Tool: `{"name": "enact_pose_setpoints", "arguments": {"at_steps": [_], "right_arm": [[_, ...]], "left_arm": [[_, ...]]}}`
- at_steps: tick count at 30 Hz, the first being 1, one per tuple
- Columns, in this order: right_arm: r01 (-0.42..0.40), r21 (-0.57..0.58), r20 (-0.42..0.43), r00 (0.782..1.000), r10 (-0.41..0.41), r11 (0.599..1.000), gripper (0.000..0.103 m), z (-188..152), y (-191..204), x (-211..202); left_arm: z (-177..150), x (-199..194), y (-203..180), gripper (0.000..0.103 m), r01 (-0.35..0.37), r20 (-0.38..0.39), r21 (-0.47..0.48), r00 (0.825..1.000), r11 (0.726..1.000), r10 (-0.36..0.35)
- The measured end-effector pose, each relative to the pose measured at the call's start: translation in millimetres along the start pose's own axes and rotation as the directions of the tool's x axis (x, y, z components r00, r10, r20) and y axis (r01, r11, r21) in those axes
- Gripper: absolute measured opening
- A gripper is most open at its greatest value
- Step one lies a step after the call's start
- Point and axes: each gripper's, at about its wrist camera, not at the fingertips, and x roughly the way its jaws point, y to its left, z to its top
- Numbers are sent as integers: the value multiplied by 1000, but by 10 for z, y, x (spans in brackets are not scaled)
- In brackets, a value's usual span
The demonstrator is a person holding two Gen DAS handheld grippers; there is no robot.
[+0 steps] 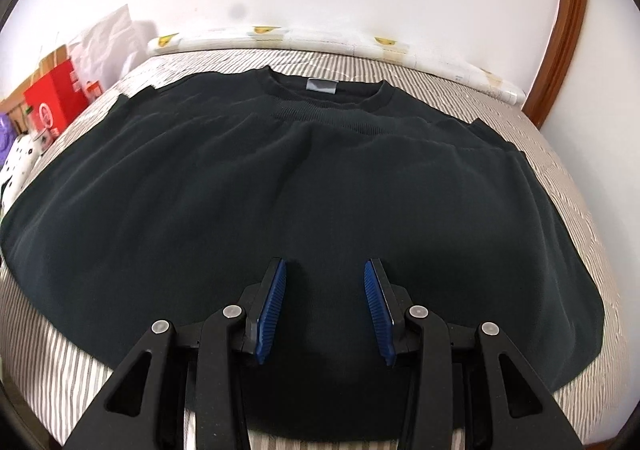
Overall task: Fold small clothes
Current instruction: 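Grasp the sweatshirt hem with the left tool and fold it over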
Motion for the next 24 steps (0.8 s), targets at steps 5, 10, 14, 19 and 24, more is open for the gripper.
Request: {"name": "enact_pose_setpoints", "arguments": {"at_steps": [5, 10, 14, 19, 24], "right_arm": [[-27, -9, 12, 1000, 27, 1000, 41, -193, -21, -182], [-64, -40, -2, 998, 64, 997, 41, -375, -42, -293], [-105, -46, 15, 994, 106, 993, 41, -467, -117, -425], [-116, -9, 39, 992, 116, 993, 41, -480, -332, -567], [-102, 51, 54, 994, 99, 993, 41, -452, -690, -631]], "left_arm": [[-118, 43, 26, 57, 17, 0, -58, 1000, 998, -18], [-100, 175, -54, 57, 98, 10, -106, 995, 990, -97], [-7, 324, -108, 59, 152, 36, -152, 988, 977, -148], [118, 463, -156, 63, 143, 64, -200, 989, 969, -133], [225, 550, -218, 59, 85, 81, -257, 995, 963, -67]]}}
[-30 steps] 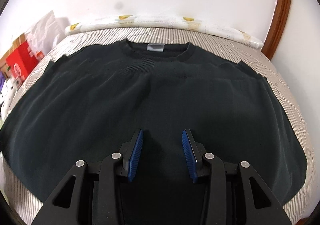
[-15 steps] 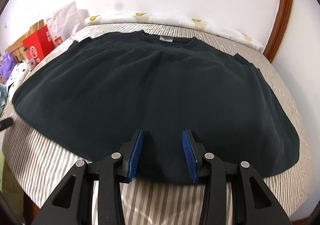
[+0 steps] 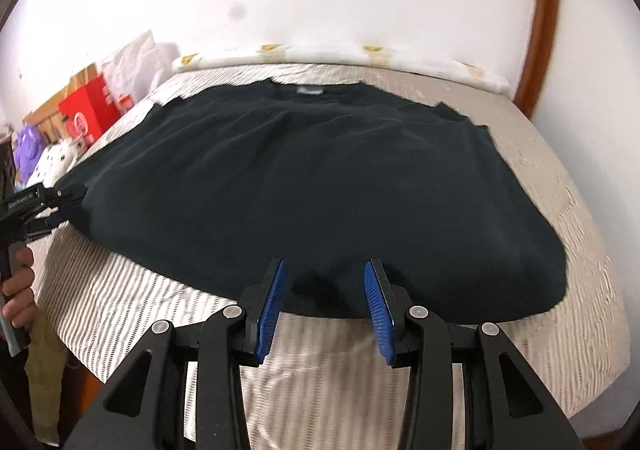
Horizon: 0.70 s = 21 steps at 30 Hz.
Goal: Fold small clothes
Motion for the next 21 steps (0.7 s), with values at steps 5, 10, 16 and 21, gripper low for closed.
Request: {"name": "enact_pose_setpoints", "arguments": {"at_steps": [5, 10, 16, 21], "right_arm": [[6, 51, 33, 999, -8, 999, 41, 48, -424, -119], [-4, 102, 71, 997, -4, 995, 41, 87, -870, -213], [-43, 251, 118, 993, 13, 967, 41, 16, -1388, -230], [-20, 285, 147, 989, -23, 958, 41, -100, -1701, -340]], "left_arm": [[106, -40, -186, 25, -87, 75, 0, 993, 996, 87], [217, -218, -608, 13, -133, 168, 71, 978, 988, 120], [236, -316, -1476, 9, -140, 248, 222, 965, 965, 83], [117, -181, -2210, 8, -101, 232, 359, 973, 928, 16]]}}
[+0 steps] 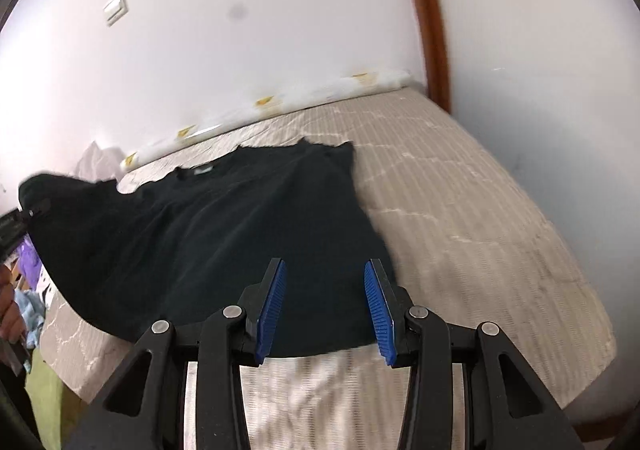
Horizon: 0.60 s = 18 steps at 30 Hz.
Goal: Fold small clothes
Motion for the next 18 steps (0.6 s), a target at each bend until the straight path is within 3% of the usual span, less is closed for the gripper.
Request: {"name": "enact_pose_setpoints", "arguments": {"at_steps": [4, 9, 15, 18], "right_arm": [[18, 16, 20, 1000, -18, 1000, 41, -18, -250, -97], [38, 47, 11, 999, -38, 998, 41, -177, -493, -161], [34, 34, -46, 998, -33, 999, 41, -353, -482, -93], [14, 11, -47, 999, -14, 1000, 41, -345, -357, -148]], "left_arm": [[-42, 157, -680, 8, 94, -36, 110, 995, 989, -91], [-303, 479, -1242, 8, 177, -135, 158, 979, 971, -156], [-607, 731, -1397, 9, 193, -249, 173, 957, 966, -147], [-602, 740, -1277, 14, 234, -295, 125, 937, 964, -189]]}}
